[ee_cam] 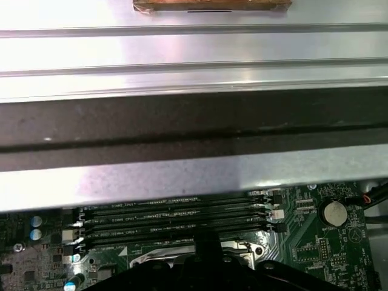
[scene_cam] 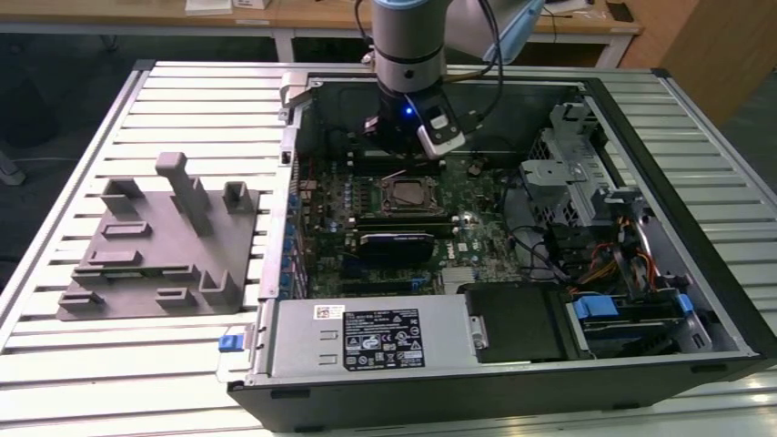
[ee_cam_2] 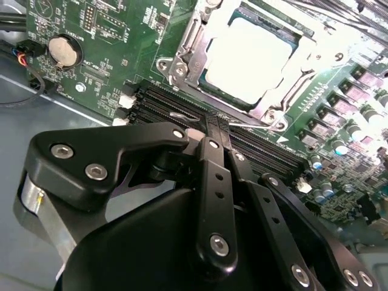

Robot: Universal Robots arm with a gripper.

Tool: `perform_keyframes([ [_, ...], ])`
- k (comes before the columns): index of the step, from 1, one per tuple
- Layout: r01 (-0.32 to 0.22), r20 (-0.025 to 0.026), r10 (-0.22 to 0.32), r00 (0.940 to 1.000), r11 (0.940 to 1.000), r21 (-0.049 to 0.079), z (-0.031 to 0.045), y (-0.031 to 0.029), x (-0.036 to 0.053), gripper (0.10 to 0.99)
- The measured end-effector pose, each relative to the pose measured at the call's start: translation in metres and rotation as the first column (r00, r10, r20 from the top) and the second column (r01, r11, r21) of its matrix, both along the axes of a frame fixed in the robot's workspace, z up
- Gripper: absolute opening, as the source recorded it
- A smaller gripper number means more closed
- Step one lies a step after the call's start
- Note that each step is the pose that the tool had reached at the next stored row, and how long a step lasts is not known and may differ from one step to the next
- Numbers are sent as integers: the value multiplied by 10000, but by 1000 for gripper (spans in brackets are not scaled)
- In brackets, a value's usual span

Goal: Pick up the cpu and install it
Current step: 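Install the first cpu locking lever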

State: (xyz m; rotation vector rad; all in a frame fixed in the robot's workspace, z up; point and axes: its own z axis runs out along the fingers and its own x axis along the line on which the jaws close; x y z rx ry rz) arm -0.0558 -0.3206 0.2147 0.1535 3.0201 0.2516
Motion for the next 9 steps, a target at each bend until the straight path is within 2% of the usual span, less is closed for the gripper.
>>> perform_keyframes([
  [2,0,155,0,9999,10000,2,-12,0,0,106],
  [4,14,278,-14,9996,10000,2,-25,-1,-1,106],
  [5,42,298,-42,9995,10000,2,-32,-1,-2,106],
  [9,328,311,-328,9990,9995,2,-50,-1,-4,106],
])
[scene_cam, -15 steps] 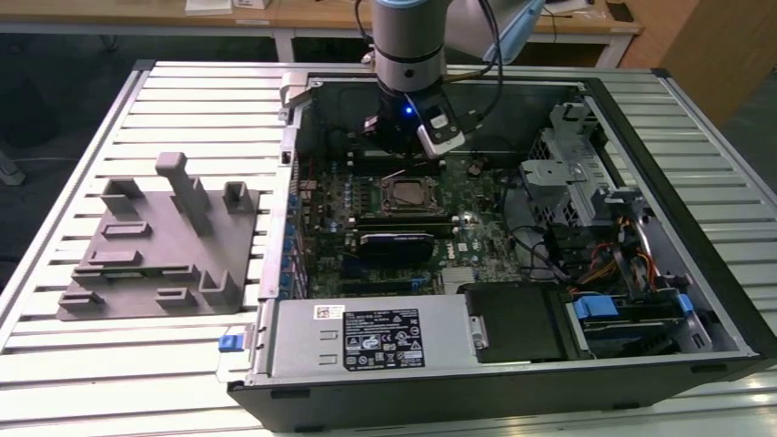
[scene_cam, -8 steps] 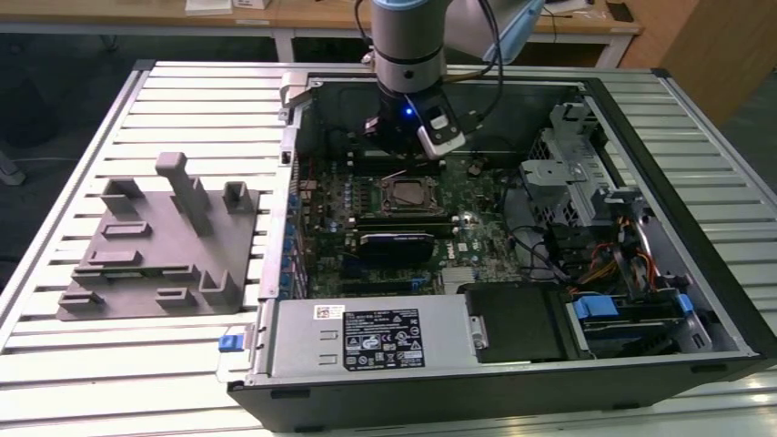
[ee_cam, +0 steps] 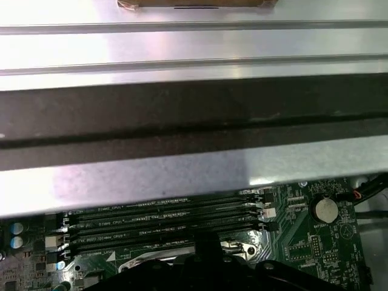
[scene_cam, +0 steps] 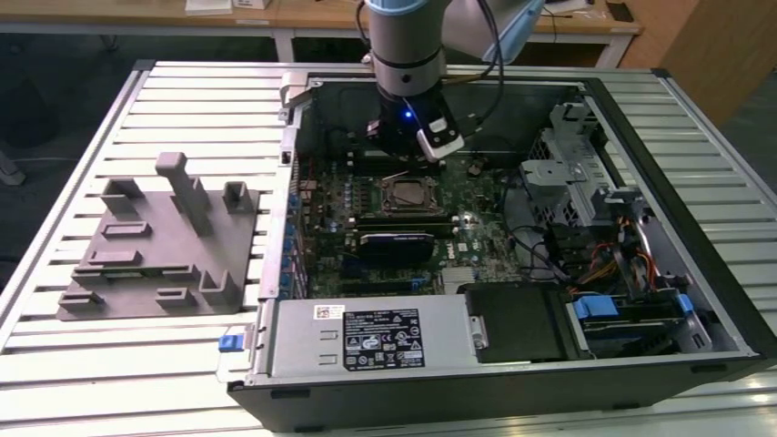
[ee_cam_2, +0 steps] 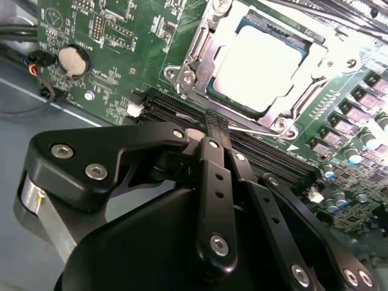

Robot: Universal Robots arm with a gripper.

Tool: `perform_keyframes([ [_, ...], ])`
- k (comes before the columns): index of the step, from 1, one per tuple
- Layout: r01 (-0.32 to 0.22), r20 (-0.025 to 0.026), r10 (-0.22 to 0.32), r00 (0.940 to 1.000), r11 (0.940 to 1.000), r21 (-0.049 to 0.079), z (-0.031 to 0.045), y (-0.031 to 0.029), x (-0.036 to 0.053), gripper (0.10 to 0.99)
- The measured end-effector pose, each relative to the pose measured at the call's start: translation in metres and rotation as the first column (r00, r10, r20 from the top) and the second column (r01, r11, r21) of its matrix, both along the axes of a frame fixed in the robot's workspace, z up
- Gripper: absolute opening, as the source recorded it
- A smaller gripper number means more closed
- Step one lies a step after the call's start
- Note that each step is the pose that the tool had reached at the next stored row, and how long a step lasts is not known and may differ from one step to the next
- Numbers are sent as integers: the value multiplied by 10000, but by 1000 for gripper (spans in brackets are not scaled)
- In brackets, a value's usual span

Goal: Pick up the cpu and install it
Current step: 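Install the first cpu locking lever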

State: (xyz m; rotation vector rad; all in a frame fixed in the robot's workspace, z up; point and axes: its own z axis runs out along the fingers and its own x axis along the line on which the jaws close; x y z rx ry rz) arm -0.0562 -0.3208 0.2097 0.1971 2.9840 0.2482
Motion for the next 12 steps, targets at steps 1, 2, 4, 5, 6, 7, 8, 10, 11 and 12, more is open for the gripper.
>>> perform_keyframes([
  [1,72,3,-72,10000,10000,0,-4,0,-3,106],
  [2,146,9,-146,9999,9999,0,-10,0,-6,106],
  [4,266,46,-266,9996,9996,1,-23,0,-8,106],
  [5,318,76,-318,9995,9995,2,-30,0,-8,106],
  [6,367,106,-367,9993,9993,4,-37,0,-8,106],
  [7,415,133,-415,9990,9991,4,-42,0,-8,106],
  [8,464,154,-464,9988,9989,4,-46,0,-10,106],
  [10,554,180,-554,9983,9985,6,-52,0,-15,106],
  [11,608,187,-608,9980,9982,6,-54,0,-18,106],
  [12,708,195,-708,9973,9975,6,-58,0,-30,106],
])
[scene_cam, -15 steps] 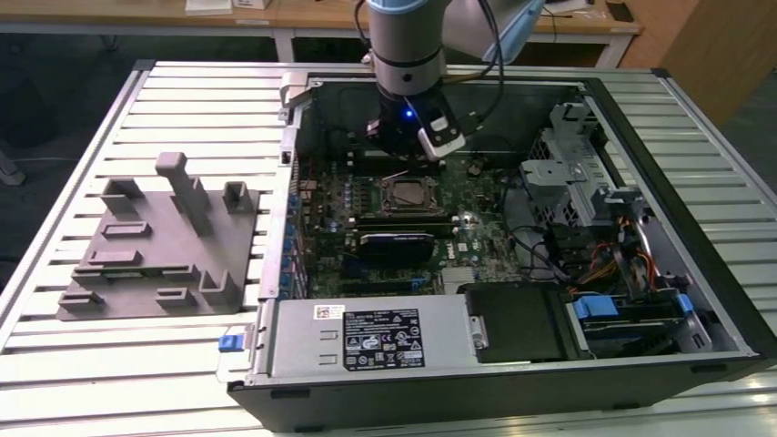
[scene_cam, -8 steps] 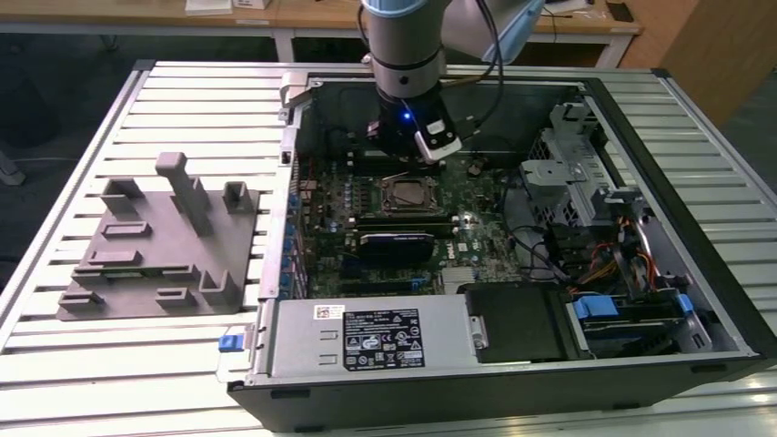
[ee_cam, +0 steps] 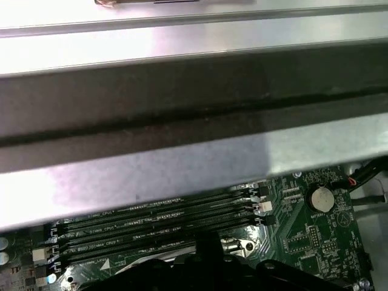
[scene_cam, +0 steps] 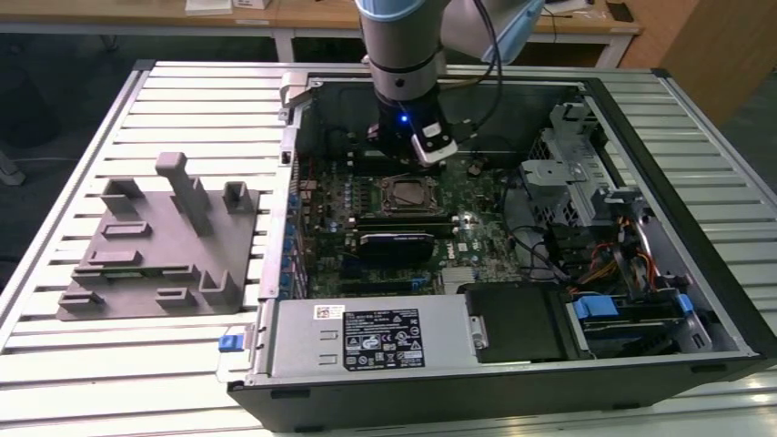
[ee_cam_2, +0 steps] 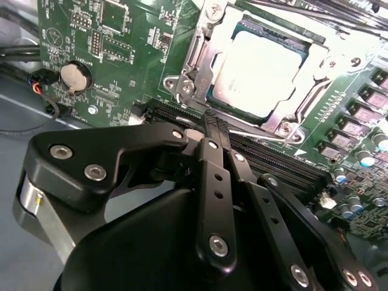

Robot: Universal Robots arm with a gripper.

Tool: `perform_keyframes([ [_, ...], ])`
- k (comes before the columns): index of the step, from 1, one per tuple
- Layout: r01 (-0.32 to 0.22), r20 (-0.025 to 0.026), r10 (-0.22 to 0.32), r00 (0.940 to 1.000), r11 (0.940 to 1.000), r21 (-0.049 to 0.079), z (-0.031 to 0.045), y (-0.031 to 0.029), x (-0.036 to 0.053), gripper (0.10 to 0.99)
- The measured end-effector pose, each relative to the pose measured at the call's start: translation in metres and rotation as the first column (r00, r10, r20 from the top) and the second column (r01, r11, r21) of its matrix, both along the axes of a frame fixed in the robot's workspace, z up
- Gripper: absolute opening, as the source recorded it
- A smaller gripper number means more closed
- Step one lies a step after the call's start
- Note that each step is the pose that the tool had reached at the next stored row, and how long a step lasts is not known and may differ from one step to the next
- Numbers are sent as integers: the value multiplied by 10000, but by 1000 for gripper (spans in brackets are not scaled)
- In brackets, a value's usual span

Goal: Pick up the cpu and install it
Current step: 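Install the first cpu locking lever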

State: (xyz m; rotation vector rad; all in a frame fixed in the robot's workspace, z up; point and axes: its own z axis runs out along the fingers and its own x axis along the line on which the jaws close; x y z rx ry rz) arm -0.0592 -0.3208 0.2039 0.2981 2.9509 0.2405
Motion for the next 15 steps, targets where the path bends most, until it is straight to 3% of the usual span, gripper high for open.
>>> perform_keyframes([
  [9,822,14,-822,9966,9966,0,-25,23,-8,106],
  [15,978,18,-978,9952,9952,2,-39,61,-13,106],
])
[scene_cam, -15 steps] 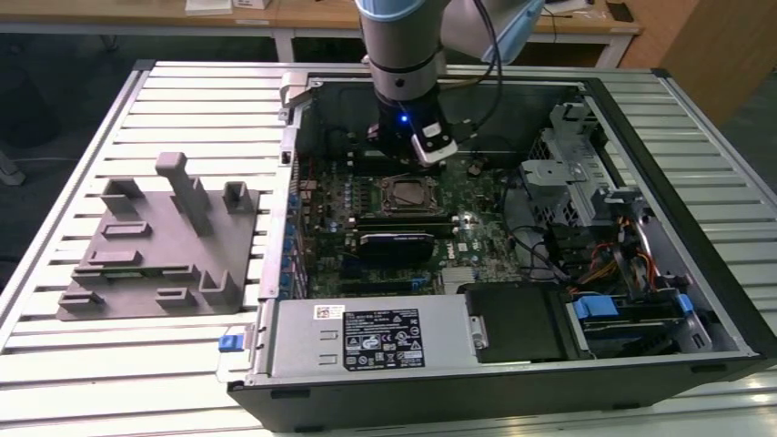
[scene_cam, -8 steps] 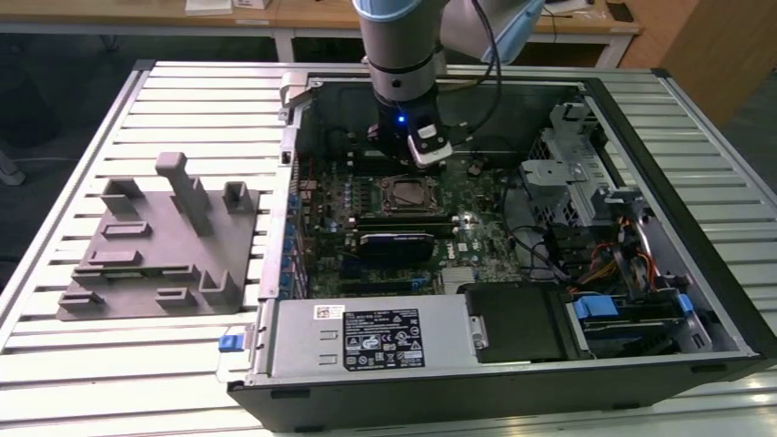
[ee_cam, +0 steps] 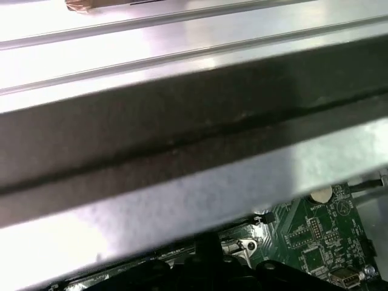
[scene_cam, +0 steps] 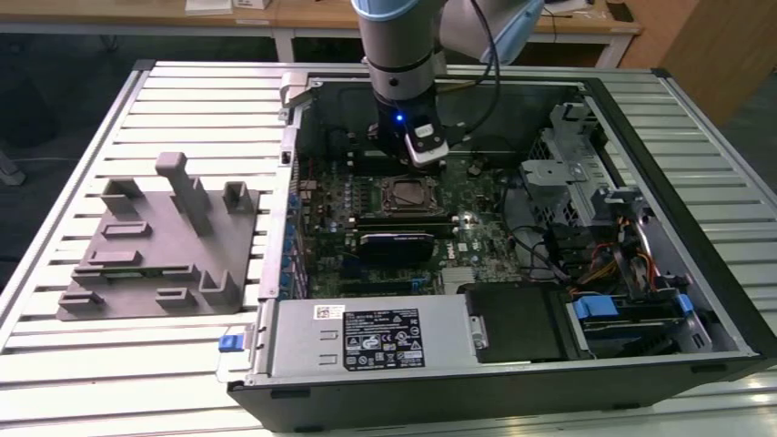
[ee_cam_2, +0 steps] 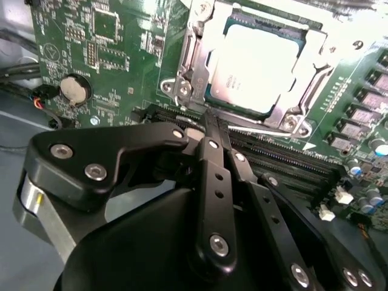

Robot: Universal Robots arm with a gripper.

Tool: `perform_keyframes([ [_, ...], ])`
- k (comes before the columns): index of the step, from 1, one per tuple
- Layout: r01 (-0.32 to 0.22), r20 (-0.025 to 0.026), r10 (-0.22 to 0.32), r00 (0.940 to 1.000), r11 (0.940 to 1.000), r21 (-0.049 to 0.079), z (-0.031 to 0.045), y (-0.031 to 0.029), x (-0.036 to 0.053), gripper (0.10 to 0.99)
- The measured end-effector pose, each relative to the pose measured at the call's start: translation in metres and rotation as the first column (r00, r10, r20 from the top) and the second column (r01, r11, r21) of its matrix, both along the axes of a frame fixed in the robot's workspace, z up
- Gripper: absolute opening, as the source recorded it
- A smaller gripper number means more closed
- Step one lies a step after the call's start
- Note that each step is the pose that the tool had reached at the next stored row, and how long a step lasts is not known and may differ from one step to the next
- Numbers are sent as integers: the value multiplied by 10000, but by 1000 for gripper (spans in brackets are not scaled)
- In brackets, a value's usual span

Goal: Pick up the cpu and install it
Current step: 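Install the first cpu locking lever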

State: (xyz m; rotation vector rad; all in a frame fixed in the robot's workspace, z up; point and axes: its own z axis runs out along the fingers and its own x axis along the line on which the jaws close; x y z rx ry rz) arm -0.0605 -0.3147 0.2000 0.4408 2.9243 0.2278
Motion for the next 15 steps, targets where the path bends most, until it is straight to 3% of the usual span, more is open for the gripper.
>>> perform_keyframes([
  [15,210,32,-210,9998,9998,1,-29,34,-6,106],
])
